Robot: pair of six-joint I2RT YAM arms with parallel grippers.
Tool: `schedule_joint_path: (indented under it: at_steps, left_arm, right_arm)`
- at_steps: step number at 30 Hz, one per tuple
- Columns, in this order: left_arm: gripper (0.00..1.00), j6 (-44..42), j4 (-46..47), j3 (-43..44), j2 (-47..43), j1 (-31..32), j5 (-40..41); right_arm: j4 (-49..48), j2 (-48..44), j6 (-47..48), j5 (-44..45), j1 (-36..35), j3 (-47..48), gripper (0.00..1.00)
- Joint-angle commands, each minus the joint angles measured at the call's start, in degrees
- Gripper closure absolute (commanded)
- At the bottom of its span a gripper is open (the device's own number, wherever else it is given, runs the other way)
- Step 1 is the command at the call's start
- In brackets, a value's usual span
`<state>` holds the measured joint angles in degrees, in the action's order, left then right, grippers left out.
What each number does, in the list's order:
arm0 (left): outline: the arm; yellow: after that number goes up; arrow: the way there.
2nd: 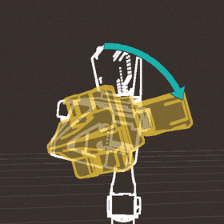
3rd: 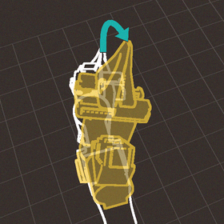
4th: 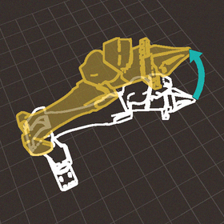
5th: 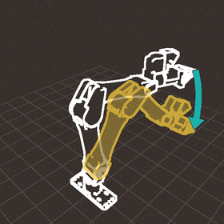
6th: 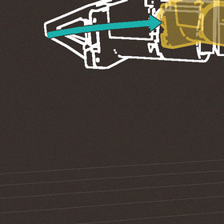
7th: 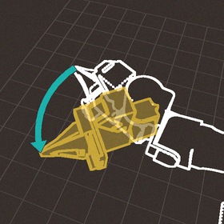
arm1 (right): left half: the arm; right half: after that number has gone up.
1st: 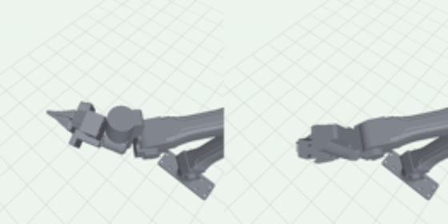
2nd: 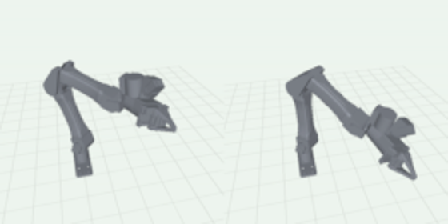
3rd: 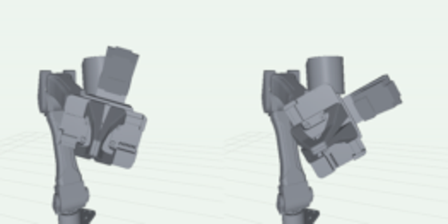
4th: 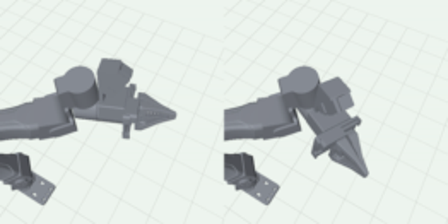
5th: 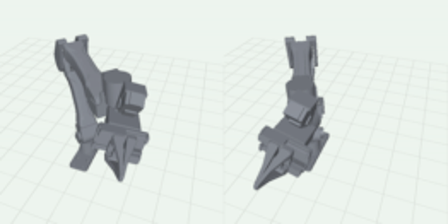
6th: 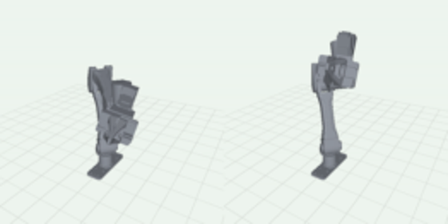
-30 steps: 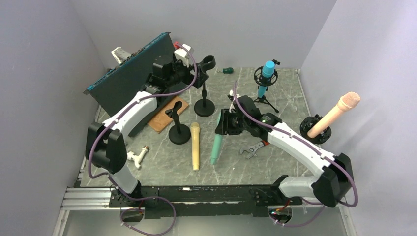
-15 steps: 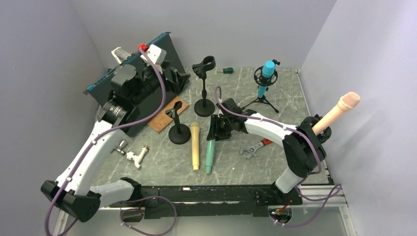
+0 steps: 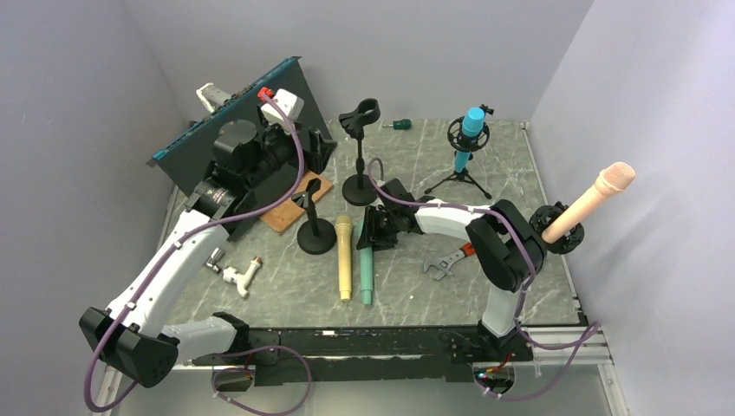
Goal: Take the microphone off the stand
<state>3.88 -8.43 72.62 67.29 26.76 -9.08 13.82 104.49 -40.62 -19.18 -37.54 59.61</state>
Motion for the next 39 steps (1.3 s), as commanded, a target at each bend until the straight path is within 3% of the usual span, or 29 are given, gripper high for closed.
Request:
schedule_joint_path:
  at_steps: [1,4,10,15,20,29,39]
  left_arm:
    - [0.02,-1.12,1.08,0.95,-1.29,0.77,1.73]
    - [0.02,-1.52,1.43,0.69,-2.24,1.43,2.03]
    - [0.02,-5.76,0.45,0.64,-2.97,4.28,5.27]
    - [0.02,-7.27,0.33,0.6,-3.29,5.73,7.1]
    - [0.02,-7.35,0.07,0.58,-3.45,6.15,7.62]
    - [0.01,-8.83,2.71,-2.2,-6.9,6.85,13.31]
    - [0.01,-10.45,5.22,-4.48,-9.36,8.09,17.5]
  right_arm:
    - [-4.34,0.32,-2.97,3.52,0.05,1.07,0.88]
    - [-6.29,0.31,-4.62,3.78,-0.02,0.11,0.79]
    - [-6.91,-1.07,-5.75,5.3,-0.49,-1.45,0.46]
    - [-5.46,-3.79,-4.41,7.52,-0.68,-2.12,0.3]
    - [-2.3,-7.54,-2.22,10.84,-0.82,-1.35,0.24]
    - [9.16,-20.06,4.76,26.63,-0.64,7.22,0.13]
    - [4.35,-21.68,6.02,23.53,6.23,25.09,0.08]
